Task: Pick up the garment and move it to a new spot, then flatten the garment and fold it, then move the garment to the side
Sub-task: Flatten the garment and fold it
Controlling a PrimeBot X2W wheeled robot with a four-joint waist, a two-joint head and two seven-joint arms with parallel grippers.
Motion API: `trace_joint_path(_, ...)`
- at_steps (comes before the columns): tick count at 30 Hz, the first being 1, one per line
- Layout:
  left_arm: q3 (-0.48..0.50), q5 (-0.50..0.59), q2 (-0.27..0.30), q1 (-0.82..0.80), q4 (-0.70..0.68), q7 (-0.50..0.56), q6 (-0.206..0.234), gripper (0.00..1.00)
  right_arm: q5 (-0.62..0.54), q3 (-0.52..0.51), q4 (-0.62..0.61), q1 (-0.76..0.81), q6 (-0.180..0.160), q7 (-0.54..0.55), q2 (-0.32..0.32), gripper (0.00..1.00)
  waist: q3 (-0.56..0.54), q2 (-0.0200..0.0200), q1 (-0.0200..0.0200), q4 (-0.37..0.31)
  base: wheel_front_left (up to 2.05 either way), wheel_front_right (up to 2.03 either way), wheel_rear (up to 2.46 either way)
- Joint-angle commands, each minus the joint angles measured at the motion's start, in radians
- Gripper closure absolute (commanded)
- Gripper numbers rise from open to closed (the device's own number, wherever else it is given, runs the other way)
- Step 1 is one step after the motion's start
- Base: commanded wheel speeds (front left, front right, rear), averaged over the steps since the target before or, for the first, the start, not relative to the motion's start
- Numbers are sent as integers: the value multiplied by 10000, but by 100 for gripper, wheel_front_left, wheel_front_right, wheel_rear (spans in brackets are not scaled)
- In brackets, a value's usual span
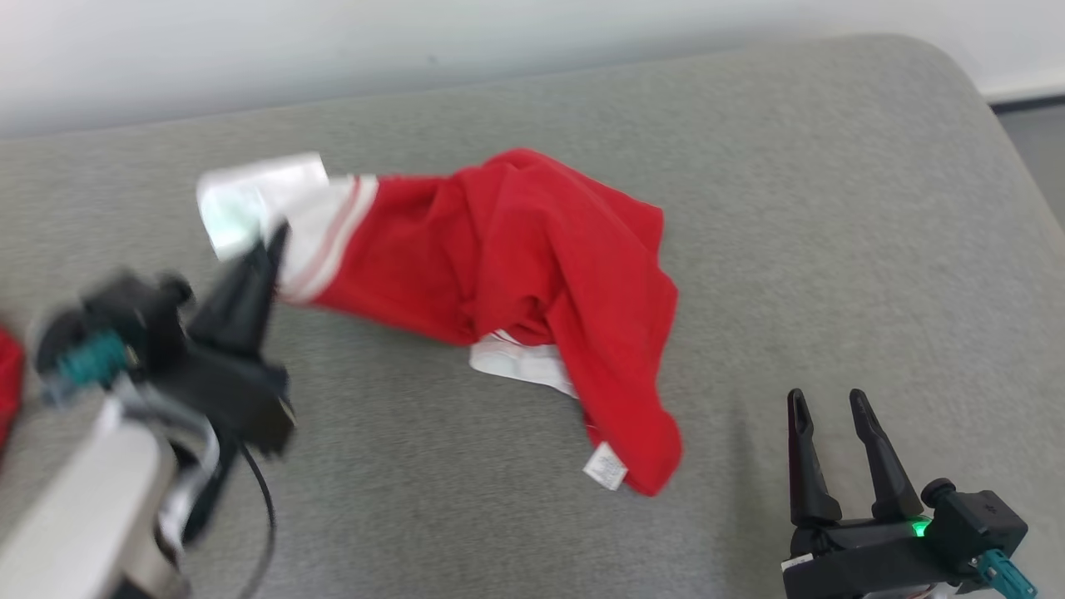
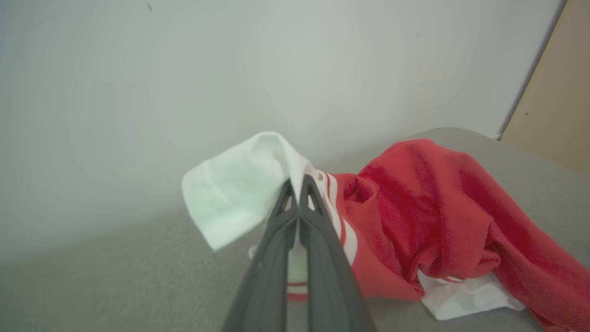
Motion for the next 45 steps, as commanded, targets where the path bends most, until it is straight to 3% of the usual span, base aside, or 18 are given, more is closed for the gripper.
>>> trace_joint_path(1,-58,-150,-79,786,-437,-189,232,100,-125,-64,-24,133,-23,-7,6,0,-489,0,1,760,0,0,0)
trace_joint_path(5,-79,-494,-428,2368,-1021,-650,743,100,-229,-147,-20,298,-23,-7,6,0,-615,0,1,1091,0,0,0)
trace_joint_path(10,-428,-707,-1071,3942,-768,-1029,1005,100,-355,-167,40,456,-23,-7,1,0,-778,0,1,1293,0,0,0)
trace_joint_path(18,-418,-765,-2252,5057,483,-1296,668,100,-485,-179,52,531,-23,-7,6,0,-921,0,1,1409,0,0,0)
trace_joint_path(23,24,-457,-2627,5034,858,-1311,430,100,-521,-145,83,615,-23,-7,7,0,-1021,0,1,1438,0,0,0)
trace_joint_path(24,184,-354,-2685,5036,866,-1312,405,68,-510,-139,87,618,-23,-7,7,0,-1037,0,1,1436,0,0,0)
trace_joint_path(25,324,-214,-2718,5046,855,-1310,380,10,-502,-133,90,616,-23,-7,7,0,-1052,0,1,1428,0,0,0)
trace_joint_path(26,506,-109,-2769,5068,796,-1306,360,0,-489,-124,91,611,-23,-7,9,0,-1061,0,1,1423,0,0,0)
trace_joint_path(40,3664,1486,-3633,6022,-924,-1310,313,0,-346,-201,65,664,-23,-7,10,0,-1095,0,1,1487,0,0,0)
trace_joint_path(45,4805,2698,-4102,6359,-1748,-1309,246,0,-367,-264,81,590,-23,-6,9,0,-1023,0,1,1504,0,0,0)
